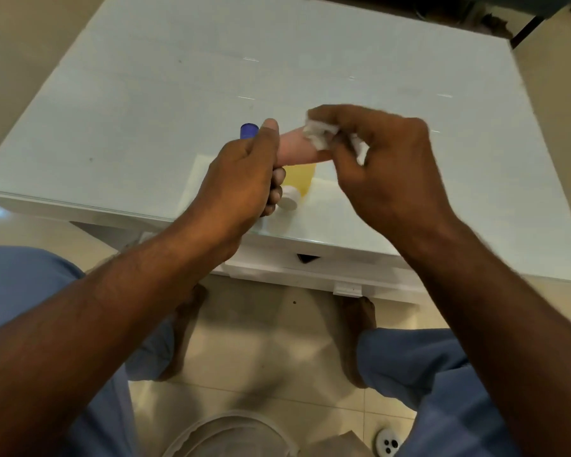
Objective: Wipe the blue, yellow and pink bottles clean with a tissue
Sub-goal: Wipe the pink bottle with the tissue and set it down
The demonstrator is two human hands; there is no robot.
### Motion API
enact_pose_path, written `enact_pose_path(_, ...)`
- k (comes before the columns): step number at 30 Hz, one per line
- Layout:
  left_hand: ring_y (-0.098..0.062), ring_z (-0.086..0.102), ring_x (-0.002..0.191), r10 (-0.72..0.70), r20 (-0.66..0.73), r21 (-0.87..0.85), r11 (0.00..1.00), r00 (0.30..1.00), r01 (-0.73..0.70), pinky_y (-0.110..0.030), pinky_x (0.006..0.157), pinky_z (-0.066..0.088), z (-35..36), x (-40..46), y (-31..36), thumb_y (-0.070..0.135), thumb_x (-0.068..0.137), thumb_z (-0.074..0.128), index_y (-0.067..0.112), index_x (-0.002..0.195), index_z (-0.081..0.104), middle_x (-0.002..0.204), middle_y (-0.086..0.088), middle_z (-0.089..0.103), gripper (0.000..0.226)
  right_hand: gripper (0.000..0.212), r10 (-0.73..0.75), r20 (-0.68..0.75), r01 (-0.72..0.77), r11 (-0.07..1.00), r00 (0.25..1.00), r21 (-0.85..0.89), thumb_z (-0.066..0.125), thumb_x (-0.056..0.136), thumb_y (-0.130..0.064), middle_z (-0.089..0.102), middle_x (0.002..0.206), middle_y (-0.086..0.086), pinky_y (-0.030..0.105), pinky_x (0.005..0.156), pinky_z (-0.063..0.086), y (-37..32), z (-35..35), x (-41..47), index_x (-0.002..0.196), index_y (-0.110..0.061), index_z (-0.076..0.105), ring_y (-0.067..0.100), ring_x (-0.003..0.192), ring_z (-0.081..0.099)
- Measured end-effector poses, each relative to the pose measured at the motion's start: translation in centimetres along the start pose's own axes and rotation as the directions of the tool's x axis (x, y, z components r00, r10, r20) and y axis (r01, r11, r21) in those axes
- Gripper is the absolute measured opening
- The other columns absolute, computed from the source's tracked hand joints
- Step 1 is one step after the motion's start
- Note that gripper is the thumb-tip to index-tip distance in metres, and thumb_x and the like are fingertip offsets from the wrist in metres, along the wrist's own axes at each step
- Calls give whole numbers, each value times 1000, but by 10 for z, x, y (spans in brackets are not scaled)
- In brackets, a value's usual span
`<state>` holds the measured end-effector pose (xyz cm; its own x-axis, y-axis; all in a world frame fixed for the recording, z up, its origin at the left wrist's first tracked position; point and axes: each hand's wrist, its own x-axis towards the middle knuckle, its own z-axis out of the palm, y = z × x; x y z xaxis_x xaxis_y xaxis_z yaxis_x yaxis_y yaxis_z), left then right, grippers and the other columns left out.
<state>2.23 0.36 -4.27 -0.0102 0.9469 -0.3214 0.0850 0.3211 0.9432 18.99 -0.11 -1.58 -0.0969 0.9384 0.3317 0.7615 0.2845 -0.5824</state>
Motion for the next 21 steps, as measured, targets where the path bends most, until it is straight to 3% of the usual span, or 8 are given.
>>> enact_pose_path(4,-7,50,48,17,5,-13,1000,1000,-17,-23,50,47,3,-2,0,52,103,37,16,81,57,58,4,53,47,33,49,-9,-49,998,999,-42,58,104,-18,75,127,-5,31,102,54,0,1,-4,133,-22,71,13,116,68)
enact_pose_path(7,-6,50,49,52,13,27,998,999,-53,-21,50,46,3,-2,-3,50,105,34,15,80,61,57,6,53,51,37,-126,102,134,988,987,-76,57,99,-9,73,131,5,41,108,53,-20,15,-17,135,-13,68,23,121,67)
enact_pose_path(9,-4,50,46,56,7,3,998,998,-56,-19,48,46,2,-3,-3,47,106,34,20,72,60,55,6,54,50,38,-225,142,240,966,964,-99,57,97,-10,73,130,10,39,109,51,-25,17,-19,133,-10,68,28,123,67)
enact_pose_path(11,-5,51,46,53,0,17,998,999,-53,-19,49,47,0,-2,-3,49,105,35,23,70,60,56,5,54,51,36,-164,90,172,982,982,-81,59,98,-15,76,128,2,36,107,54,-21,11,-11,132,-16,72,21,120,69)
enact_pose_path(13,-6,50,46,41,-3,10,999,999,-41,-23,50,48,1,-3,-1,51,104,37,19,75,58,57,4,53,48,33,-10,-2,10,998,1000,-61,62,98,-19,77,124,-6,28,103,54,-11,3,-2,128,-22,75,12,115,70)
enact_pose_path(16,-8,49,47,51,-3,2,999,999,-51,-24,50,48,2,-2,0,51,103,38,16,79,56,58,3,52,46,31,116,-72,-122,989,991,-81,61,97,-21,78,120,-9,21,96,52,-1,-3,4,124,-24,77,10,109,70)
enact_pose_path(18,-7,49,48,69,0,21,997,998,-69,-22,50,47,1,-2,-1,52,103,37,17,79,57,57,4,51,47,31,74,-57,-76,996,996,-37,61,97,-17,78,120,-7,21,96,53,-9,4,-4,124,-21,76,10,108,71)
enact_pose_path(21,-3,50,45,74,-23,38,997,997,-73,-18,47,46,1,-3,-6,48,105,34,18,76,59,52,7,54,48,33,-143,76,147,988,987,-50,61,95,-10,76,125,7,36,104,53,-28,19,-22,127,-9,72,25,115,72)
